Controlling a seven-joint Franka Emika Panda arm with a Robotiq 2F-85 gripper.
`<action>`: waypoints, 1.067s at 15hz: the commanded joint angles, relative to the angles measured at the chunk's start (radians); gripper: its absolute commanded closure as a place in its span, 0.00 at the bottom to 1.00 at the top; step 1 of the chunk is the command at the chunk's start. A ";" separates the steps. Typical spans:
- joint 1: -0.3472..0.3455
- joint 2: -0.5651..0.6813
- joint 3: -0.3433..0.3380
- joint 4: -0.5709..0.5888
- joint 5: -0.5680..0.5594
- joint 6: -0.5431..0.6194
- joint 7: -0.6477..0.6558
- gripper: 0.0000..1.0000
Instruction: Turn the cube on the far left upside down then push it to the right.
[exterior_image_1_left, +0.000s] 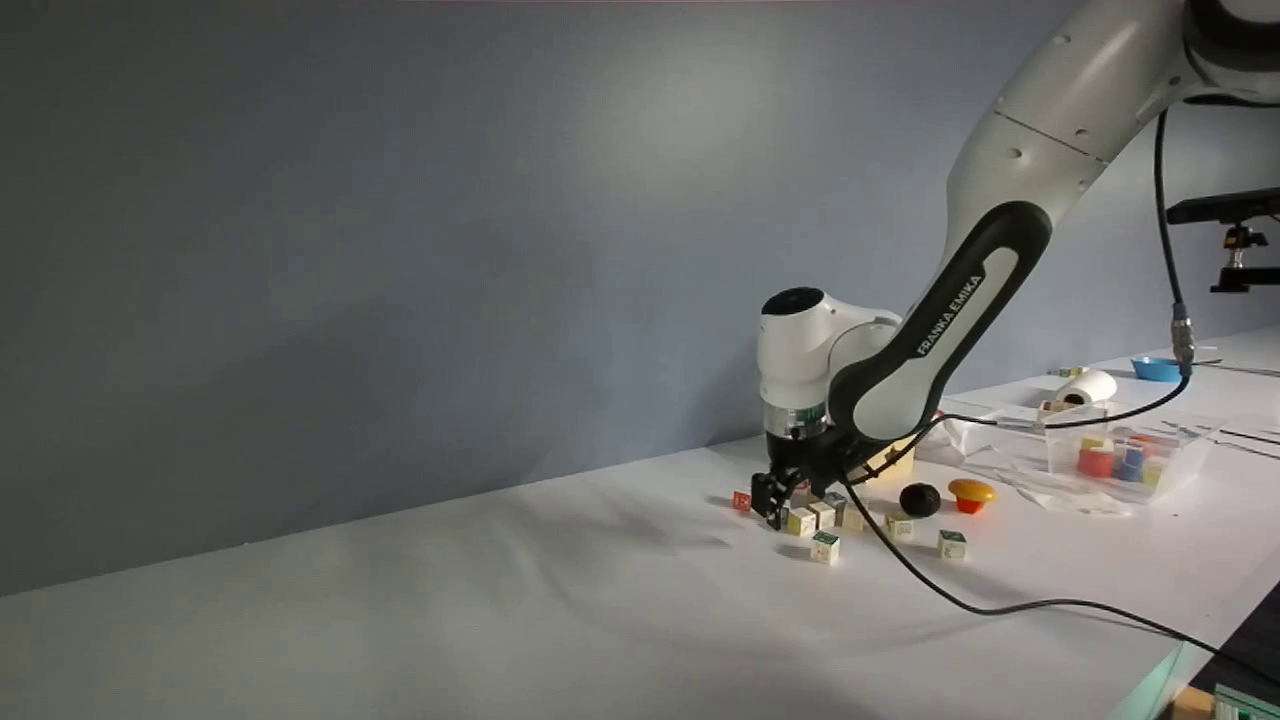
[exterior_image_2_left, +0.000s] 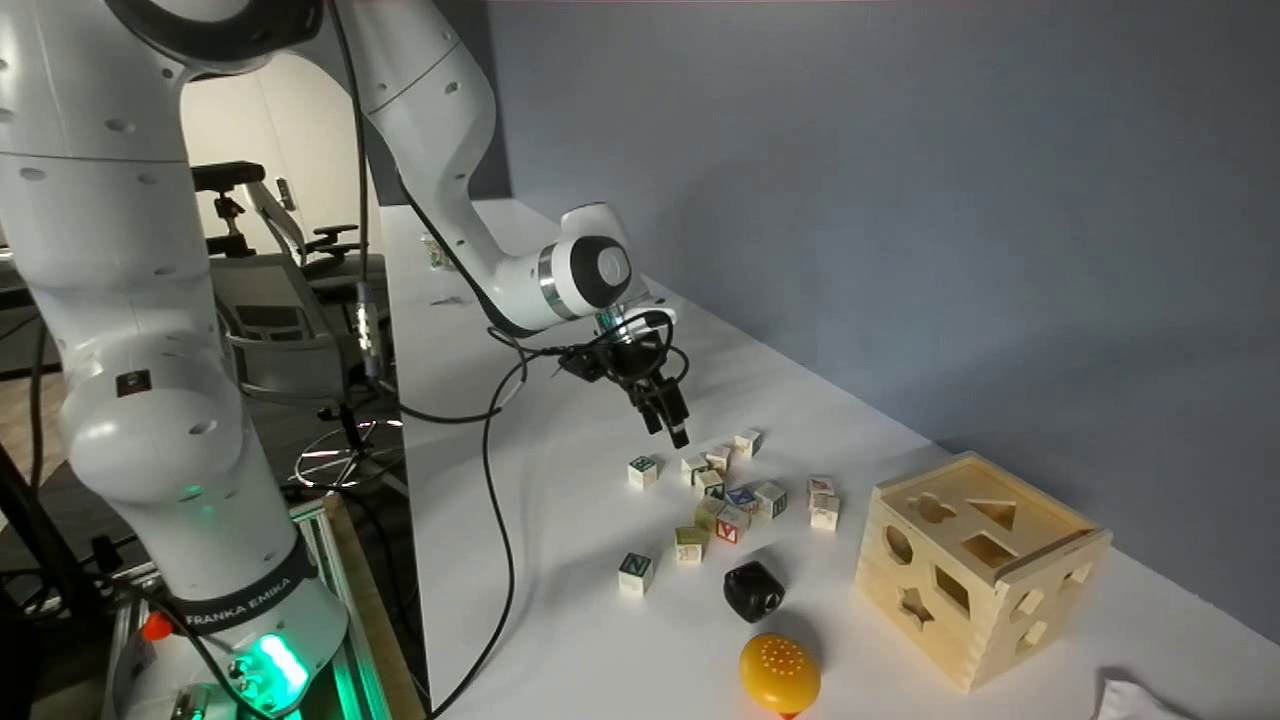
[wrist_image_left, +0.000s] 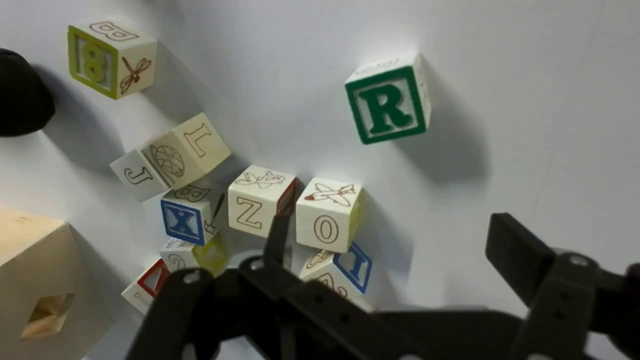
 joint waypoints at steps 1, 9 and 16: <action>-0.021 -0.001 0.020 0.001 -0.001 -0.003 0.000 0.00; 0.010 0.114 0.052 0.171 -0.048 -0.274 0.081 0.00; 0.025 0.222 0.050 0.274 -0.058 -0.299 0.096 0.00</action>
